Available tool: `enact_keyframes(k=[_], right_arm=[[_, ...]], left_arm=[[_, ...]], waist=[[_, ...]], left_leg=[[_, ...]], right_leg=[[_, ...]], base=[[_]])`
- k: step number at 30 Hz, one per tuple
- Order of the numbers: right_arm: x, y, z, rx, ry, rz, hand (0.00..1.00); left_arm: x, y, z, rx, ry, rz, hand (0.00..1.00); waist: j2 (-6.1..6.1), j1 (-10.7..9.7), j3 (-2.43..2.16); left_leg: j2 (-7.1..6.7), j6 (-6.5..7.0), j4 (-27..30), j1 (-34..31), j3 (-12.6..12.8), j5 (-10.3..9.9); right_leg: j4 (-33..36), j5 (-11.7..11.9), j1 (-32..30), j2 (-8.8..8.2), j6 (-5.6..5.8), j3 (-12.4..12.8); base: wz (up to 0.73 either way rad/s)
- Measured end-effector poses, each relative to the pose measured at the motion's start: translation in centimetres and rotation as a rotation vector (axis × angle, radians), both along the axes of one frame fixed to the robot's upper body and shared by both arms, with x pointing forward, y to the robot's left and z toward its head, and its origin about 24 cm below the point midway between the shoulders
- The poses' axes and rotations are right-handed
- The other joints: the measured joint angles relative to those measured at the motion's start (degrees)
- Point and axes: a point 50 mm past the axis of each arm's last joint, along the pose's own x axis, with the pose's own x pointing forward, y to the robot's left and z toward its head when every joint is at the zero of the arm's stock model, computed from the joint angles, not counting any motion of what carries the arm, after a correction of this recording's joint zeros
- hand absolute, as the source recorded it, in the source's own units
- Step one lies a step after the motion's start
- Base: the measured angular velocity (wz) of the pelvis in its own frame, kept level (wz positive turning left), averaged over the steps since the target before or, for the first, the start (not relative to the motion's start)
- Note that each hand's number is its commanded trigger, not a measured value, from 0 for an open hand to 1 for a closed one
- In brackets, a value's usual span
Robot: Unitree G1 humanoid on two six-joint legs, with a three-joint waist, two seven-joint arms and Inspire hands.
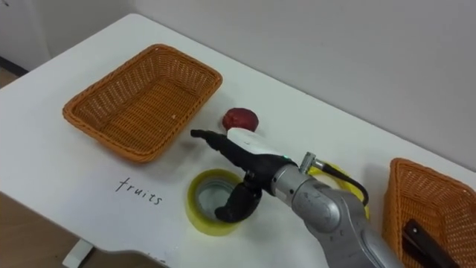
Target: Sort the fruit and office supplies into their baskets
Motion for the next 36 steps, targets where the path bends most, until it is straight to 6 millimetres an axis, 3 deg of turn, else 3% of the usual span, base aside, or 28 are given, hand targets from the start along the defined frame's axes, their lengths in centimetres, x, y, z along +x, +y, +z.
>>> enact_keyframes(k=[15,26,34,35,36], right_arm=[[-0.4,-0.6,-1.1,-0.029,0.06,-0.017,0.0],[-0.3,-0.9,-1.8,-0.036,0.094,-0.048,0.0],[-0.4,-1.0,-2.2,-0.043,0.121,-0.063,0.0],[-0.4,-1.0,-2.3,-0.046,0.122,-0.064,0.07],[-0.4,-1.1,-2.3,-0.052,0.123,-0.066,0.32]], left_arm=[[-0.2,-0.2,-0.1,-0.013,0.018,-0.007,0.0],[-0.5,-0.2,-0.2,-0.03,0.052,0.008,0.0],[-0.5,-0.2,-0.2,-0.032,0.053,0.007,0.0],[-0.5,-0.2,-0.2,-0.033,0.053,0.007,0.0],[-0.5,-0.2,-0.2,-0.034,0.052,0.006,0.0]], waist=[[-0.1,0.1,-0.04],[-0.29,0.3,-0.17],[-0.5,0.4,-0.19],[-0.51,0.3,-0.18],[-0.51,0.3,-0.18]], left_leg=[[0.0,-0.04,0.1,0.0,0.0,0.0],[0.0,-0.05,0.7,0.0,0.0,0.0],[-0.02,-0.07,1.4,0.0,0.0,0.0],[-0.02,-0.07,1.5,0.0,0.0,0.0],[0.0,-0.07,1.7,-0.1,-0.1,0.0]], right_leg=[[0.1,0.0,0.0,0.02,0.0,-0.1],[0.2,0.0,0.1,-0.18,0.0,-2.6],[0.5,0.0,0.2,-0.27,0.0,-2.7],[0.6,0.0,0.2,-0.28,0.0,-2.6],[1.0,0.0,0.1,-0.29,0.0,-2.6]], base=[[0.0],[0.0],[0.0],[0.0],[0.0]])
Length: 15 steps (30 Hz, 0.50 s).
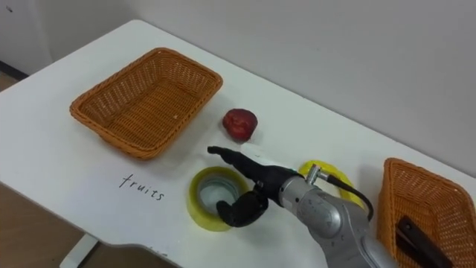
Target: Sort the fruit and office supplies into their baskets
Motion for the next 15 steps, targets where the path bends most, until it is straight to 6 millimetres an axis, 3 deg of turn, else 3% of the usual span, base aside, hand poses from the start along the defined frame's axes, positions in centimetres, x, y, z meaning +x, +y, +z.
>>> enact_keyframes(k=[2,3,10,15], right_arm=[[0.0,0.0,0.0,-0.017,-0.001,0.002,0.96],[0.0,0.0,0.0,-0.024,0.001,0.007,1.0],[0.1,-0.3,0.1,-0.062,-0.017,-0.01,1.0],[0.1,-0.7,-0.2,-0.105,-0.022,-0.032,1.0]], left_arm=[[0.0,0.0,0.0,0.0,-0.002,0.0,0.0],[0.1,0.0,0.0,0.0,-0.003,-0.001,0.0],[0.6,0.2,0.3,0.012,-0.035,-0.002,0.0],[1.3,0.3,0.5,0.018,-0.063,-0.015,0.0]], waist=[[-0.01,0.1,0.0],[-0.03,0.1,0.01],[-0.14,0.1,-0.07],[-0.16,1.2,-0.13]], left_leg=[[0.0,0.02,0.3,-0.2,-0.1,0.0],[-0.02,0.03,0.5,-0.3,-0.1,0.0],[-0.05,0.06,1.0,-0.9,-0.1,0.0],[-0.05,0.06,1.0,-0.9,-0.1,0.0]], right_leg=[[0.1,0.0,-0.1,-0.03,0.0,0.0],[0.1,0.0,-0.2,-0.05,0.0,0.0],[0.1,0.0,-0.4,-0.1,0.05,0.2],[0.1,0.0,-0.4,-0.1,0.05,0.0]], base=[[0.0],[0.0],[0.0],[0.0]])
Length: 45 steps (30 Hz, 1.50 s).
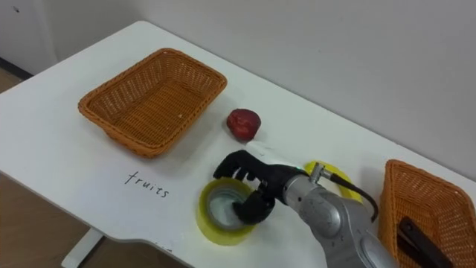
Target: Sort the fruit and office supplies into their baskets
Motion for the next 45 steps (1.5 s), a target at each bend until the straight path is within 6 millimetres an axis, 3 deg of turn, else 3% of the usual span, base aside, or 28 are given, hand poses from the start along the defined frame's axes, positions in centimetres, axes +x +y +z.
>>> enact_keyframes(k=[18,24,36,42,45], right_arm=[[0.2,0.0,-0.6,-0.028,0.02,0.003,1.0],[0.2,0.0,-0.7,-0.033,0.036,0.002,1.0],[0.0,0.1,-0.4,-0.017,0.033,0.01,1.0],[-0.5,-0.8,-0.4,0.029,0.049,-0.033,1.0],[-0.8,-1.6,-0.2,0.044,0.048,-0.068,1.0]], left_arm=[[0.5,-0.2,-0.1,-0.007,0.005,-0.014,0.0],[0.5,0.1,0.0,-0.01,0.002,0.004,0.0],[-0.1,-0.1,-0.1,0.012,0.018,0.013,0.0],[-0.4,-0.3,-0.2,0.014,0.021,0.022,0.0],[-1.1,-0.9,-0.4,0.008,0.032,0.031,0.0]], waist=[[0.02,0.5,-0.05],[-0.65,0.5,-0.41],[-0.86,0.1,-0.31],[0.0,-1.6,-0.18],[1.38,-3.0,0.34]], left_leg=[[-0.02,-0.02,0.2,-0.1,-0.3,0.0],[-0.03,-0.02,0.2,0.0,-0.3,0.0],[-0.02,0.01,0.0,-0.1,-0.3,0.0],[-0.04,0.14,-0.1,0.0,0.1,-0.1],[-0.05,0.24,-0.1,0.1,0.8,-0.1]], right_leg=[[0.0,0.0,0.1,0.01,0.02,-0.1],[0.0,0.0,0.2,0.0,0.01,-0.1],[0.0,0.1,0.2,0.11,0.2,0.8],[-0.1,0.1,0.2,0.1,0.21,1.9],[-0.1,0.1,0.1,0.11,0.21,3.2]], base=[[0.0],[0.0],[0.0],[-0.02],[-0.14]])
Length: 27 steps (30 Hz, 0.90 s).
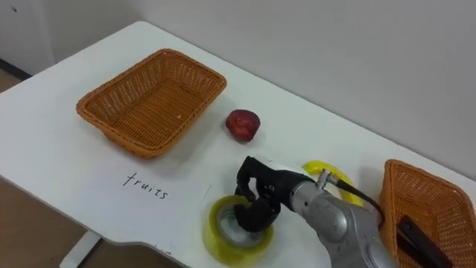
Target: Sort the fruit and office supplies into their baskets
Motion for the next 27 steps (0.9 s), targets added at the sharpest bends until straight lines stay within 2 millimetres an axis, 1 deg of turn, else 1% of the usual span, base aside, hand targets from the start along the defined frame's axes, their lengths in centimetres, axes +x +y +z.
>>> enact_keyframes(k=[1,2,3,4,5,6,9,12,15,17,20,22,23,24,25,27], right_arm=[[0.0,-0.2,0.2,0.002,-0.004,-0.008,1.0],[0.1,-0.7,0.6,0.009,-0.02,-0.028,1.0],[0.3,-1.3,1.2,0.021,-0.043,-0.054,1.0],[0.4,-1.6,1.6,0.024,-0.059,-0.065,1.0],[0.5,-2.1,2.5,0.03,-0.101,-0.088,1.0],[0.7,-2.5,3.4,0.034,-0.148,-0.104,1.0],[1.0,-3.7,5.1,0.046,-0.243,-0.144,1.0],[1.1,-4.4,6.3,0.051,-0.322,-0.18,1.0],[1.1,-5.1,7.3,0.078,-0.386,-0.222,1.0],[1.1,-5.2,7.6,0.099,-0.416,-0.24,1.0],[1.1,-5.5,7.9,0.123,-0.452,-0.267,1.0],[1.1,-5.6,8.1,0.147,-0.477,-0.287,1.0],[1.1,-5.6,8.2,0.162,-0.494,-0.303,1.0],[1.1,-5.6,8.2,0.169,-0.509,-0.319,1.0],[1.1,-5.6,8.2,0.171,-0.515,-0.325,1.0],[1.2,-5.7,8.3,0.173,-0.536,-0.344,1.0]], left_arm=[[-0.1,-0.1,0.0,0.0,0.0,0.005,0.0],[-0.4,-0.1,0.0,0.004,-0.002,0.023,0.0],[-0.7,-0.2,0.0,0.007,-0.01,0.045,0.0],[-0.8,-0.3,0.0,0.007,-0.013,0.05,0.0],[-0.9,-0.3,0.1,0.007,-0.022,0.047,0.0],[-0.9,-0.3,0.1,0.01,-0.038,0.043,0.0],[-0.9,-0.5,0.1,0.017,-0.056,0.038,0.0],[-1.4,-0.8,0.0,0.013,-0.052,0.041,0.0],[-1.5,-1.1,-0.1,0.005,-0.058,0.045,0.0],[-1.8,-1.1,-0.2,0.002,-0.047,0.048,0.0],[-2.4,-1.3,-0.2,-0.001,-0.032,0.054,0.0],[-2.7,-1.5,-0.3,-0.007,-0.026,0.059,0.0],[-2.9,-1.8,-0.3,-0.014,-0.02,0.064,0.0],[-3.1,-2.0,-0.4,-0.021,-0.015,0.067,0.0],[-3.1,-2.0,-0.5,-0.024,-0.013,0.069,0.0],[-3.4,-2.3,-0.6,-0.031,-0.003,0.075,0.0]], waist=[[0.26,-0.5,0.11],[0.78,-1.7,0.3],[1.21,-2.6,0.2],[1.4,-3.1,0.09],[1.62,-3.6,-0.05],[1.66,-4.5,-0.1],[2.02,-5.8,-0.37],[2.26,-6.4,-0.41],[2.32,-6.6,-0.43],[2.39,-6.8,-0.44],[2.71,-7.0,-0.29],[3.37,-7.5,-0.3],[4.02,-7.8,-0.44],[4.62,-8.0,-0.4],[4.95,-8.1,-0.34],[5.96,-8.5,-0.45]], left_leg=[[-0.02,0.02,0.0,0.0,0.1,0.0],[-0.02,0.04,0.0,-0.1,0.1,0.0],[-0.02,0.04,-0.1,-0.1,0.3,0.0],[-0.02,0.06,-0.3,-0.1,0.3,0.1],[-0.01,0.01,-0.7,-0.1,0.6,0.3],[0.01,-0.05,-1.1,-0.1,0.8,0.5],[0.06,-0.12,-1.5,0.5,1.0,0.6],[0.15,-0.14,-1.9,1.9,1.2,0.6],[0.13,-0.12,-2.4,2.0,1.3,0.6],[0.12,-0.12,-2.4,2.1,1.3,0.6],[0.12,-0.11,-2.4,2.2,1.3,0.6],[0.11,-0.08,-2.4,2.2,1.3,0.6],[0.09,-0.06,-2.4,2.3,1.3,0.5],[0.09,-0.06,-2.4,2.4,1.5,0.5],[0.09,-0.06,-2.4,2.5,1.5,0.5],[0.1,-0.07,-2.5,2.8,1.5,0.5]], right_leg=[[0.0,0.0,0.0,-0.01,0.0,0.1],[0.0,0.0,-0.1,-0.02,0.0,0.1],[0.0,0.0,-0.2,-0.02,0.0,0.4],[0.0,0.0,-0.3,-0.02,0.0,0.4],[0.1,0.0,-0.6,-0.01,0.0,0.8],[0.0,0.0,-0.8,0.01,-0.01,1.0],[0.0,0.0,-0.6,0.09,-0.01,1.4],[0.0,0.0,0.1,0.2,-0.01,1.5],[0.0,0.0,0.3,0.19,0.0,1.8],[0.0,0.0,0.4,0.2,0.0,2.0],[0.0,0.0,0.6,0.22,0.0,2.5],[0.0,0.0,0.6,0.21,0.01,2.9],[0.0,0.0,0.6,0.19,0.01,3.0],[0.0,0.0,0.7,0.19,0.01,3.0],[0.0,0.0,0.8,0.2,0.01,3.0],[0.0,0.0,1.0,0.22,0.01,3.0]], base=[[-0.05],[-0.06],[-0.06],[-0.1],[-0.1],[-0.09],[-0.03],[-0.07],[-0.01],[0.0],[0.0],[0.0],[-0.04],[-0.04],[-0.04],[0.0]])
